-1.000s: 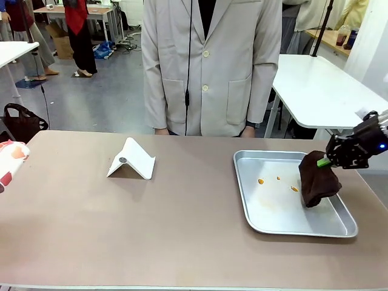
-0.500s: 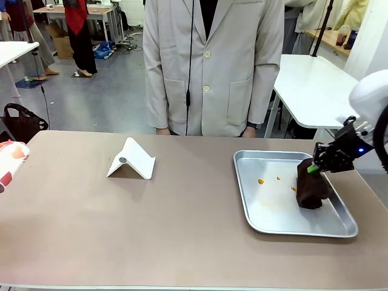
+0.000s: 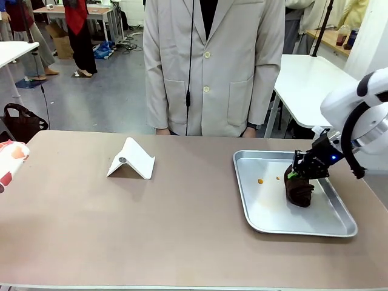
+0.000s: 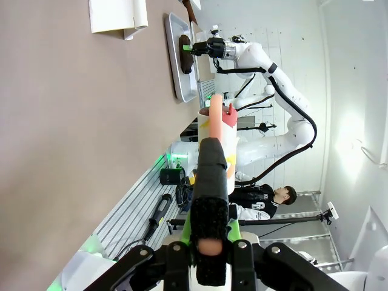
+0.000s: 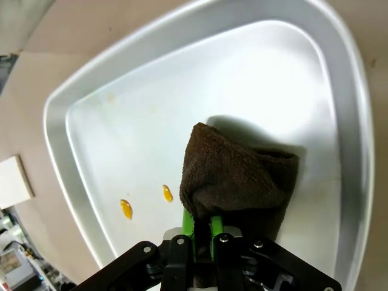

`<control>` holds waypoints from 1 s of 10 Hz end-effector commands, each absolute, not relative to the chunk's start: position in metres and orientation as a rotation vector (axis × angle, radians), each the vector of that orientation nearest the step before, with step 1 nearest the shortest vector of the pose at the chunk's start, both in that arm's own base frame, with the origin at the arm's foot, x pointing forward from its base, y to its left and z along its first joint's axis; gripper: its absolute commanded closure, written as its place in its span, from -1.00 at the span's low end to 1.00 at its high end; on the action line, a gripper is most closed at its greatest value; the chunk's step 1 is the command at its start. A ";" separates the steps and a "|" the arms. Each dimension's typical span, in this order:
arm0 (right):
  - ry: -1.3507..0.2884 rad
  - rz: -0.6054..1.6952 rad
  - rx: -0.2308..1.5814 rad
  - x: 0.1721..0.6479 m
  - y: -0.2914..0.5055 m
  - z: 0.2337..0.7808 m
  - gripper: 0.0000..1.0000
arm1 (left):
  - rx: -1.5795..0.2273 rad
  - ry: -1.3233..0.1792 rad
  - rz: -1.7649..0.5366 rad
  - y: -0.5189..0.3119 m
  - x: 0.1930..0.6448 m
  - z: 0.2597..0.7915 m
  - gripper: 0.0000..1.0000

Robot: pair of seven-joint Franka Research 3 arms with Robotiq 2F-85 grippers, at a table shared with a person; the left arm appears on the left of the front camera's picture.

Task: Clean the surface of the table.
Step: Clean the area not pointed to by the person.

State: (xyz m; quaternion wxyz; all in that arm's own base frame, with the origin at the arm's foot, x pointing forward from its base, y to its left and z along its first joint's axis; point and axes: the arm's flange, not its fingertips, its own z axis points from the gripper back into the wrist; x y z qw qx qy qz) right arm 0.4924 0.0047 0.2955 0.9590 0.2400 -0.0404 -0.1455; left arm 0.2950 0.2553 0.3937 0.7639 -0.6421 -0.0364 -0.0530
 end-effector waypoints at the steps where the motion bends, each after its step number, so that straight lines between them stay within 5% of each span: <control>1: -0.081 -0.275 0.526 0.500 0.016 0.274 0.97 | -1.399 -0.081 -0.117 0.254 0.293 0.398 0.55; 10: 0.013 0.114 0.622 0.494 0.120 0.262 0.97 | -1.399 -0.081 -0.117 0.254 0.293 0.398 0.55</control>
